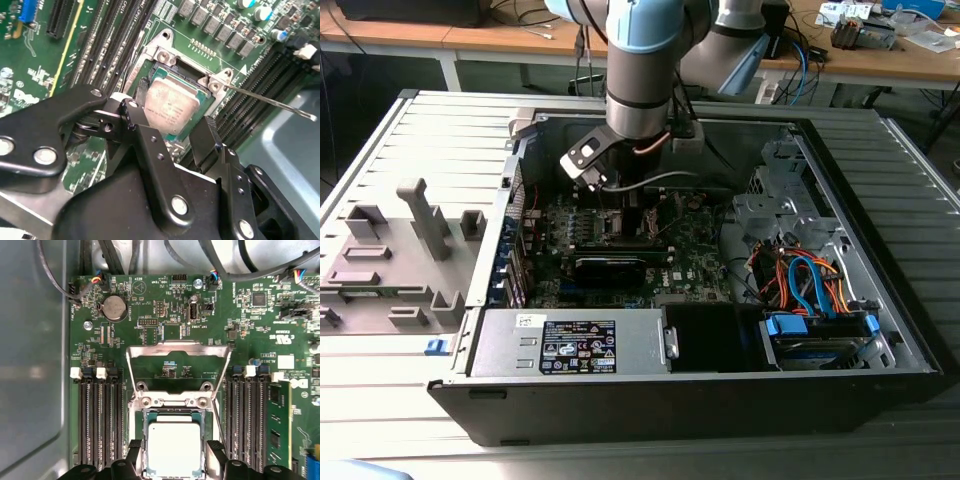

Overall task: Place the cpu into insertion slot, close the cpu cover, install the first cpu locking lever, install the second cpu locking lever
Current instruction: 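Place the cpu into insertion slot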

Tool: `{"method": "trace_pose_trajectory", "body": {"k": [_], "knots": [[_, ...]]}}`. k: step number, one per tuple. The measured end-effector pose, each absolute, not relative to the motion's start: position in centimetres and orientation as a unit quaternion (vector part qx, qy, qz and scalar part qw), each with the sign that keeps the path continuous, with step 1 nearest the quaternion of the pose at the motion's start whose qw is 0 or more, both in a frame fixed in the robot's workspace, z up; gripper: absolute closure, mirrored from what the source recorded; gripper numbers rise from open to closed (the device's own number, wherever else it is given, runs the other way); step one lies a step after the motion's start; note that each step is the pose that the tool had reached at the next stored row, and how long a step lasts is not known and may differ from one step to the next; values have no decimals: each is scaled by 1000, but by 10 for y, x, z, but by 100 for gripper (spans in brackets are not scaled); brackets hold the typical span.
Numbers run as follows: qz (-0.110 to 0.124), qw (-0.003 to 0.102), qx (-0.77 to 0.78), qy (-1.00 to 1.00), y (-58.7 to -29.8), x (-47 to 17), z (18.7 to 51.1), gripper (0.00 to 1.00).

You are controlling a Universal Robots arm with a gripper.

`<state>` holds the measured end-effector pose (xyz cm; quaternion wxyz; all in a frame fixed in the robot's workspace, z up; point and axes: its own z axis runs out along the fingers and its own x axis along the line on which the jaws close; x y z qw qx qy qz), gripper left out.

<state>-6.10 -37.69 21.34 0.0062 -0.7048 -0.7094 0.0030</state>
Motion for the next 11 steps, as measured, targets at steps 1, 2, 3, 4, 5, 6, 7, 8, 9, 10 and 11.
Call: {"method": "trace_pose_trajectory", "body": {"k": [1, 2, 3, 4, 5, 6, 7, 8, 9, 10, 11], "knots": [[3, 6, -705, -709, -377, -61, 215, 38], [3, 6, -705, -709, -377, -61, 217, 38], [3, 6, -705, -709, -377, -61, 218, 38], [3, 6, -705, -709, -377, -61, 218, 38], [3, 6, -705, -709, -377, -61, 218, 38], [3, 7, -705, -709, -377, -60, 218, 40], [4, 7, -705, -709, -377, -60, 218, 46], [4, 7, -704, -710, -377, -60, 218, 53], [5, 8, -704, -710, -377, -59, 218, 53], [8, 10, -701, -713, -378, -57, 218, 65], [9, 11, -698, -716, -378, -56, 218, 71]]}}
